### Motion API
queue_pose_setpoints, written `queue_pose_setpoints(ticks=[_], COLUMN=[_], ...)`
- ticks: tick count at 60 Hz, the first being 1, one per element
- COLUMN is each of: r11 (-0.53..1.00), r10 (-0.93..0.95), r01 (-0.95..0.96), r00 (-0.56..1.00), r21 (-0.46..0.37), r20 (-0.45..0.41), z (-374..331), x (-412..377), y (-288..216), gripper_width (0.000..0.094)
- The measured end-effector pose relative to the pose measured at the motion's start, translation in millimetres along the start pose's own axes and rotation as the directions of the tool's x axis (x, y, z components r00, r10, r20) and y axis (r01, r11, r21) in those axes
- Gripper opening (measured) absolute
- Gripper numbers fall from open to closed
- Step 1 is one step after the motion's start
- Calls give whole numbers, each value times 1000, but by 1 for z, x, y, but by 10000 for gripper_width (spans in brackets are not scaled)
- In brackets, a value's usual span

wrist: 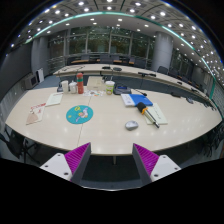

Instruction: Arrange mouse

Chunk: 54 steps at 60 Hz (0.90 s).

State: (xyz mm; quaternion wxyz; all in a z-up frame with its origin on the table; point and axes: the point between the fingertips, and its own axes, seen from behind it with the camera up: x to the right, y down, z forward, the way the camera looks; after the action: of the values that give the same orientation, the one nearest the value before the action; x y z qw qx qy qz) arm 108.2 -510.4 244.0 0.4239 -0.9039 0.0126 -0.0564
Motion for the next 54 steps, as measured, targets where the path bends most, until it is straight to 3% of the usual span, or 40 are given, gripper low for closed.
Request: queue_pose_setpoints(ticks=[7, 31, 54], r11=[999, 993, 969], r10=[13, 66, 159], r01=[-13, -67, -142], r00=[1000, 998, 985], r21=[-38, -94, -204], r20=[-11, -18, 72], z=[8, 234, 383], x=[11, 88, 107], y=[8, 22, 30], gripper_width=[846, 844, 845])
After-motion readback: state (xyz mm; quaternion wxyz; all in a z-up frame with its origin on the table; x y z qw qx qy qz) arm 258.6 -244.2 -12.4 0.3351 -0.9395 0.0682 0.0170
